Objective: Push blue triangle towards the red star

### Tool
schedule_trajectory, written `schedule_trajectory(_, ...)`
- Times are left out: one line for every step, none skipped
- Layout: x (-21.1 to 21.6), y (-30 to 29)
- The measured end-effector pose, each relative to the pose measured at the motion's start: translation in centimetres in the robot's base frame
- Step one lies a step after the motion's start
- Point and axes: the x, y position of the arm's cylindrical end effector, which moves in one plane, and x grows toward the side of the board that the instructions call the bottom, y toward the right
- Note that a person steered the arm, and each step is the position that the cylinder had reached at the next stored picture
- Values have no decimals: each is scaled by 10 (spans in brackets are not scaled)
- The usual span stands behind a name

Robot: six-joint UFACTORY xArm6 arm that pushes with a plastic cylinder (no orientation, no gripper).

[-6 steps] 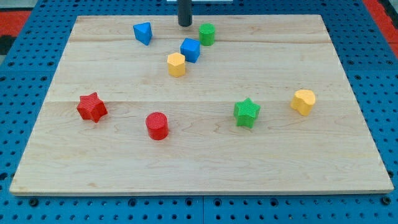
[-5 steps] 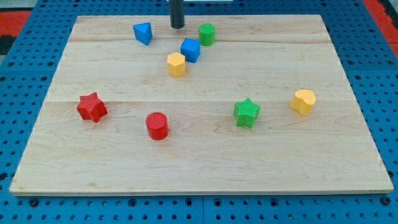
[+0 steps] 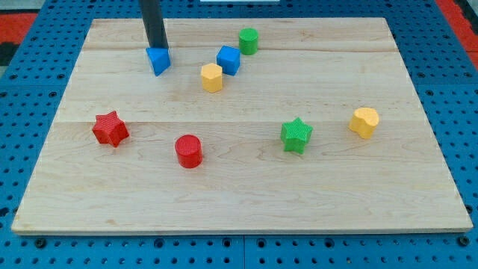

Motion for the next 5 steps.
schedule_trajectory(34,8)
schedule_trajectory(66,17)
schedule_trajectory(83,28)
schedule_trajectory(83,-12)
schedule_trajectory(39,-14)
